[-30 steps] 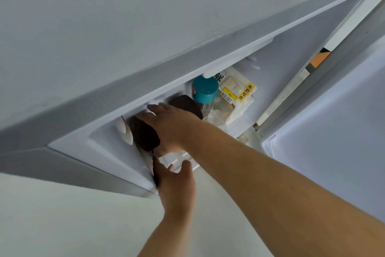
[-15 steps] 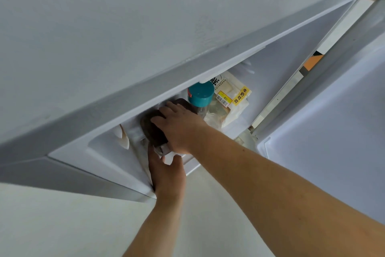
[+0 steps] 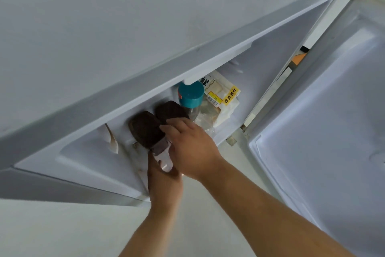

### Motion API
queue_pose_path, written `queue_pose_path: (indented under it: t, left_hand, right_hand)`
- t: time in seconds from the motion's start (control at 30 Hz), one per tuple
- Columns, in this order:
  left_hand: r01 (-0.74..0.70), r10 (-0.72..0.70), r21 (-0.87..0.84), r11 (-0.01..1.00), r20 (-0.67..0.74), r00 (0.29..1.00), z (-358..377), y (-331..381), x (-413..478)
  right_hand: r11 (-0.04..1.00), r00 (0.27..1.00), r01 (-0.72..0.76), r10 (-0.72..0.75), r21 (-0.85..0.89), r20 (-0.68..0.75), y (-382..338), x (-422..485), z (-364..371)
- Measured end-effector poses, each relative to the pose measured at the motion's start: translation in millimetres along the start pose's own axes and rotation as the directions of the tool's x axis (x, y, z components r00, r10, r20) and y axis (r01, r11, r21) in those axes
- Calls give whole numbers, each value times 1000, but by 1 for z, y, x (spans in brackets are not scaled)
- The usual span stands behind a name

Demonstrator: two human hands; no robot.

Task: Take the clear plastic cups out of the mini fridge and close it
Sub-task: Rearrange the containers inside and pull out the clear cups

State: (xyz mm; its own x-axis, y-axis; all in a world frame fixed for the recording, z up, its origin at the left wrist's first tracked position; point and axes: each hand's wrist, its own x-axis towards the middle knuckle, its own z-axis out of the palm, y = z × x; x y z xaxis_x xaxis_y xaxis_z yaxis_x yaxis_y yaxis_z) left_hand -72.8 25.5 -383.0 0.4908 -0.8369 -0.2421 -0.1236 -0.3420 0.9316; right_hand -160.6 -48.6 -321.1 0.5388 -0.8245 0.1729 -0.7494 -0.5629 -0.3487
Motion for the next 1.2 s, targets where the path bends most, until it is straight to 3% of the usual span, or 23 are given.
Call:
queue_pose_path:
  t: [0.07,0.1,0.17,0.27,0.37,0.6,0.77,0.87,0.97,1.2]
  left_hand:
    - [167,-168,29,985,31,985,4,-5,-11]
    - [175,-179,84,981,46,983,6,-5,-15]
    - [133,-160,185,974,136,978,8,-4,-17]
    - [-60,-50,373,926,279,959,9,5,-10]
    - [-278,103,514,812,342,934,18,17,3]
    - [-487,251,671,559,423,871,36,30,26]
    - [-583,298,729,359,502,812,56,36,36]
    - [-612,250,749,253,561,789,75,45,46]
    - [-587,92,794,158,580,809,91,57,60]
    - [-568,-44,812,135,577,815,113,64,75]
  right_hand:
    - [991,968,-136,132,-6,-212,22,-11,-10]
    - [979,950,-201,190,-18,-246,33,-13,-15]
    - [951,942,-305,293,-49,-166,53,-12,-21]
    - [935,938,-342,346,-94,31,71,-5,-19]
    - [943,941,-310,323,-124,99,78,3,-16]
    - [955,961,-274,275,-114,-4,69,-30,-35]
    - [919,919,-388,379,-74,-109,66,-74,-54]
    - [896,894,-442,435,-48,-106,64,-94,-53]
    - [883,881,-468,464,-33,-89,67,-111,-49]
    - [864,863,-503,502,-9,-56,73,-124,-42]
